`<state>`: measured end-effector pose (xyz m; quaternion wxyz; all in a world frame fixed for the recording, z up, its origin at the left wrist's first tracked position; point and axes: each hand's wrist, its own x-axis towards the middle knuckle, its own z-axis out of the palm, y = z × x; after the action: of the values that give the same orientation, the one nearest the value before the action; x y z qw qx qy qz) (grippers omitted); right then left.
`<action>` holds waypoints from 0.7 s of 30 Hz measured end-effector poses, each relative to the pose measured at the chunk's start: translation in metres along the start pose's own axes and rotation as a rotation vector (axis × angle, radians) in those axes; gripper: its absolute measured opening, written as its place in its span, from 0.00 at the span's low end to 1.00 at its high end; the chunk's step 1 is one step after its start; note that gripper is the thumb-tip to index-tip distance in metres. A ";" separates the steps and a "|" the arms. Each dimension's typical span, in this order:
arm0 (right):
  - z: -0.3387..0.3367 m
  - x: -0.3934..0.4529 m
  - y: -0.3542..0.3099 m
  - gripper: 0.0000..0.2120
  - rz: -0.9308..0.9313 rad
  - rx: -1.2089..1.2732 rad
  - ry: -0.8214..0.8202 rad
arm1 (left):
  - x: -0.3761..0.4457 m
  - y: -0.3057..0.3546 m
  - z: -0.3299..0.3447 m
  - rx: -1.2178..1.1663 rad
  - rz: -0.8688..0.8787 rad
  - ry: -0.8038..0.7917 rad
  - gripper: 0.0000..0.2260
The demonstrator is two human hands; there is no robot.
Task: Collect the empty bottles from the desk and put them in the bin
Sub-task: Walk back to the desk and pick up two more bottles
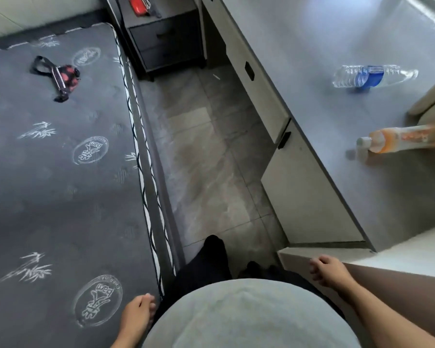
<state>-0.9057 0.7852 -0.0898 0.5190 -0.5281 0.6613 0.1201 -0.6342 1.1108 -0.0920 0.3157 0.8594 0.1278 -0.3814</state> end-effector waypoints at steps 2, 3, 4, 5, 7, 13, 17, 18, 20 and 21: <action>0.005 -0.001 -0.001 0.12 0.078 0.026 0.030 | 0.027 0.040 -0.004 0.016 0.035 -0.035 0.13; 0.008 -0.002 -0.002 0.11 0.110 0.040 0.046 | 0.041 0.062 -0.006 0.037 0.070 -0.048 0.13; 0.009 -0.004 -0.003 0.10 0.130 0.053 0.062 | 0.054 0.084 -0.007 0.059 0.107 -0.059 0.14; 0.010 -0.006 -0.005 0.10 0.146 0.052 0.077 | 0.065 0.106 -0.008 0.080 0.135 -0.068 0.14; 0.011 -0.008 -0.011 0.09 0.190 0.032 0.099 | 0.085 0.147 -0.009 0.128 0.174 -0.087 0.12; 0.012 0.020 -0.047 0.10 0.218 0.043 0.154 | 0.136 0.236 0.014 0.243 0.253 -0.154 0.11; -0.007 0.055 -0.098 0.10 0.211 0.264 0.203 | 0.153 0.275 0.031 0.281 0.243 -0.180 0.12; -0.012 0.063 -0.112 0.10 0.187 0.310 0.207 | 0.157 0.281 0.035 0.299 0.241 -0.175 0.12; -0.022 0.080 -0.140 0.11 0.122 0.348 0.205 | 0.164 0.294 0.043 0.304 0.235 -0.167 0.12; -0.028 0.087 -0.154 0.10 0.101 0.366 0.200 | 0.166 0.301 0.047 0.298 0.230 -0.170 0.12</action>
<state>-0.7860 0.6521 -0.0888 0.5311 -0.4006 0.7461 -0.0292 -0.4101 0.8460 -0.1038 0.2362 0.8702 -0.0563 -0.4286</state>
